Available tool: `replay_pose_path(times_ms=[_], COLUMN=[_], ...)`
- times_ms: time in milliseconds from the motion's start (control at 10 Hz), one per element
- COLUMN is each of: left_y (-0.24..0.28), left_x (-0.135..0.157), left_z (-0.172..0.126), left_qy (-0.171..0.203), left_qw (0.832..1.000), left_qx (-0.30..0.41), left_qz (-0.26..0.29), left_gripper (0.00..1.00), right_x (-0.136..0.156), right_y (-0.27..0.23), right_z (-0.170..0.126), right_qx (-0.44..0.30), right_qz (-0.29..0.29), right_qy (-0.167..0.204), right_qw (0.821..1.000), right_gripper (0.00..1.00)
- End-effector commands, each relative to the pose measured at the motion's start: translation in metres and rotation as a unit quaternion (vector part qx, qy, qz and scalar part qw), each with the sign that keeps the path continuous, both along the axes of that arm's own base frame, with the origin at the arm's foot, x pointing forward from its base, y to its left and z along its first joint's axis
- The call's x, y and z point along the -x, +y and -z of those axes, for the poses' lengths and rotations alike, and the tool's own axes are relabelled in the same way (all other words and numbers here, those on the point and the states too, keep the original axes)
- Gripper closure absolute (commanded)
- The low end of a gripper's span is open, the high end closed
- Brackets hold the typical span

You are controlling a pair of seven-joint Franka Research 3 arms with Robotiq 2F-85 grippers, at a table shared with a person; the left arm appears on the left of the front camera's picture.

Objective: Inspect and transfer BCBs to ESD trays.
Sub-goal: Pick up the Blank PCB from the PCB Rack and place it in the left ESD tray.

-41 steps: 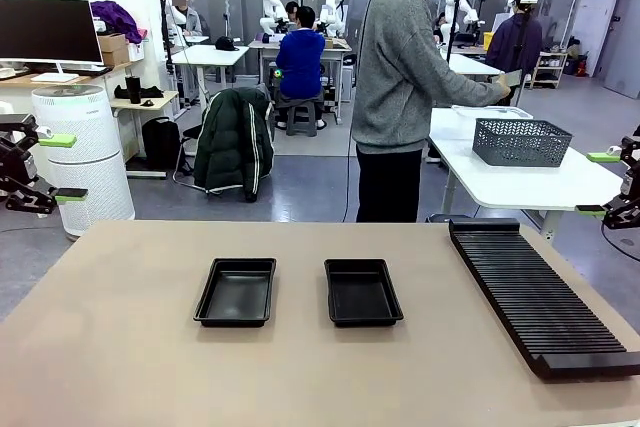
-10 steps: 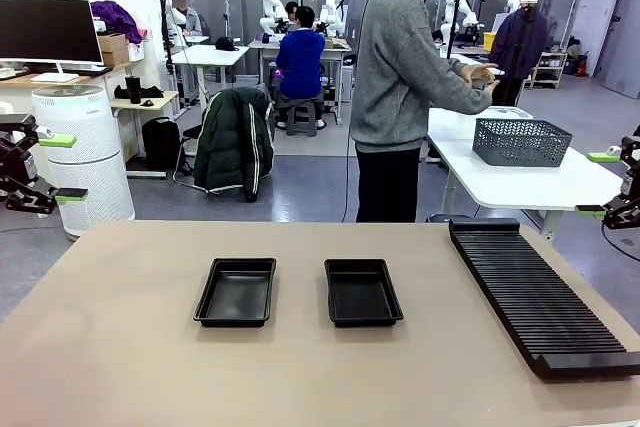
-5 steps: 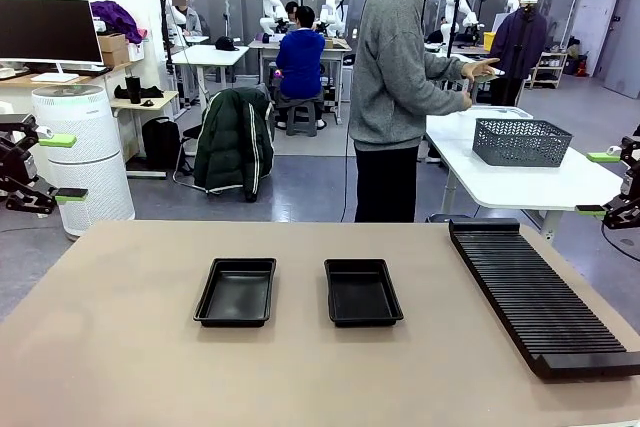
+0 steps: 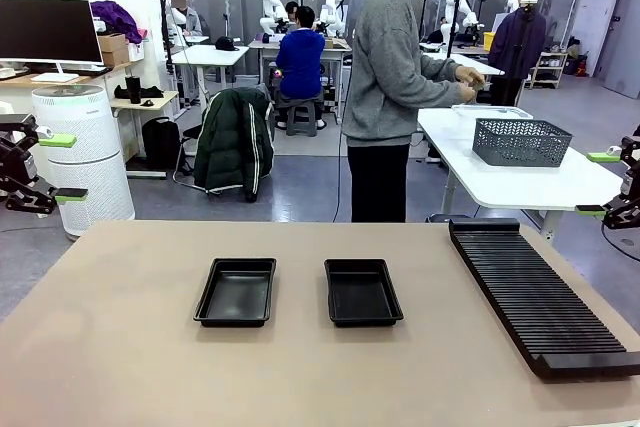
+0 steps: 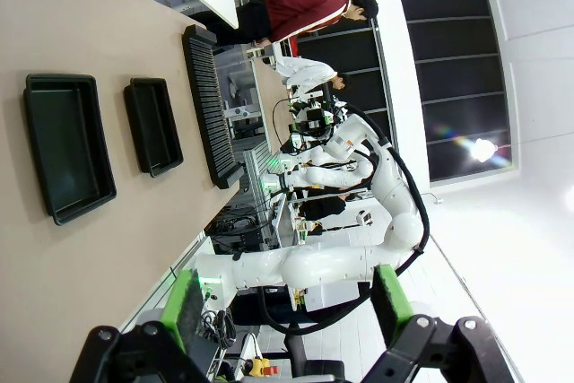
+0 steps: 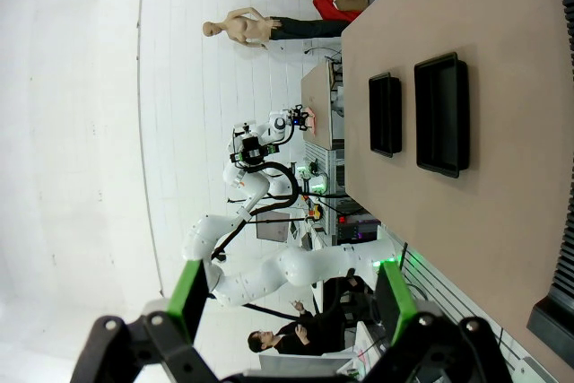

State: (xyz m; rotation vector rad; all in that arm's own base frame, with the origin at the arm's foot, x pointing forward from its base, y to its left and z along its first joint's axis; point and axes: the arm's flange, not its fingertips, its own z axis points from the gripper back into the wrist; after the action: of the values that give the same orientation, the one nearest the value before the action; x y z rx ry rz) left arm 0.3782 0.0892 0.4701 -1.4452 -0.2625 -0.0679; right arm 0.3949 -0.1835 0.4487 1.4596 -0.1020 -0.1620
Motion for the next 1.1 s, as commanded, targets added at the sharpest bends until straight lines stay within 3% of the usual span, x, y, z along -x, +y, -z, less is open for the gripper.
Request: replay_pose_path(times_ms=[0, 1000], left_y=[0.0005, 0.0005], left_x=[-0.0009, -0.0009], left_z=[-0.0007, -0.0007], left_qy=[0.000, 0.000], left_qw=[1.000, 1.000], left_qx=[0.000, 0.000], left_qz=[0.000, 0.000], left_gripper=[0.00, 0.00], right_x=[-0.0002, -0.0002], right_y=[-0.0005, -0.0005], right_z=[-0.0015, -0.0015], right_qx=[0.002, 0.002], right_qz=[-0.001, -0.001], right_qy=[-0.001, -0.001], right_qw=[1.000, 1.000], right_gripper=[0.00, 0.00])
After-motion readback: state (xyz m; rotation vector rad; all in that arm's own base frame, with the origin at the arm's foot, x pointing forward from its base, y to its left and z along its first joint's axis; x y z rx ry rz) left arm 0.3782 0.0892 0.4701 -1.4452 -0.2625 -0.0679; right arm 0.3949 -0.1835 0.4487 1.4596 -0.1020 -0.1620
